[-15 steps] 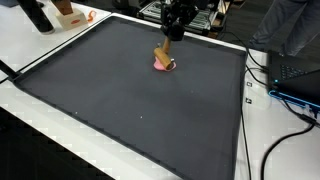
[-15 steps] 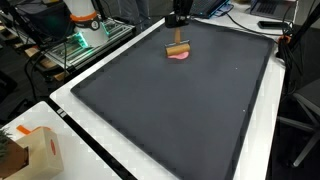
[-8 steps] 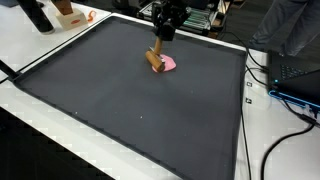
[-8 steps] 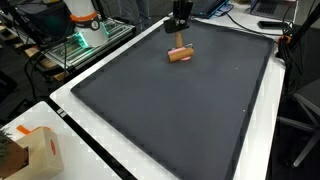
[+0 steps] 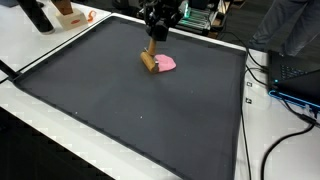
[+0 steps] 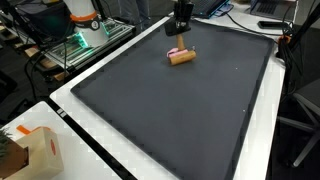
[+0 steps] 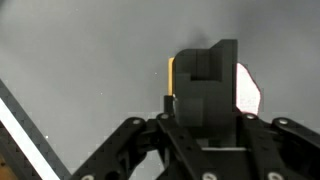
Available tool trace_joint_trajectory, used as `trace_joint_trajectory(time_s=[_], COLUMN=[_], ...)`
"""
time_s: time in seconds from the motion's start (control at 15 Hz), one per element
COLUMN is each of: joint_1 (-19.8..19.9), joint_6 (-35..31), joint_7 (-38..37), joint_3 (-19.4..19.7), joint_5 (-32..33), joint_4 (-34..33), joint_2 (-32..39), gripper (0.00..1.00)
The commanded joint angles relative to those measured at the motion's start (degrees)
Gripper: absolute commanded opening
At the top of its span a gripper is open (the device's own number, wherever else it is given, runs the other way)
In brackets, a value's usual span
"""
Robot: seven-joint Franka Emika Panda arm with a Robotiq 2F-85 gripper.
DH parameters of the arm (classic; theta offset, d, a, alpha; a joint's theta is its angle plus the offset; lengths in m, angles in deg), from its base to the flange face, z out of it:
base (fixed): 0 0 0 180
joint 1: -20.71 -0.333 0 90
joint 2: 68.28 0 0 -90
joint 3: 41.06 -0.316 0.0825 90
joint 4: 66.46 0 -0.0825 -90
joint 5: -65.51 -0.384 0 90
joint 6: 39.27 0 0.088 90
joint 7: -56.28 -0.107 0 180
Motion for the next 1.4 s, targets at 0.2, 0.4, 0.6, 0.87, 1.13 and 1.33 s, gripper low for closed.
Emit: trace_joint_trajectory(time_s=[0.2, 0.4, 0.6, 0.87, 1.13, 1.33], joint_1=[-0.1, -0.22, 0.14, 0.04, -0.04, -1.04], joint_6=[1.01, 2.75, 2.44, 3.43, 4.27, 4.57], joint_7=[-0.95, -0.35, 0.44, 1.02, -0.27, 1.69], joint_3=[-0.46, -1.01, -1.22, -1.67, -2.4, -4.06], joint_5=[0.93, 0.66, -0.07, -0.12, 3.23, 10.69], joint_4=[3.38, 3.61, 1.42, 2.03, 2.03, 1.69], joint_2=[-7.35, -10.68, -8.74, -11.03, -10.79, -10.68], gripper=[0.23, 0.23, 0.48, 0.48, 0.23, 0.23])
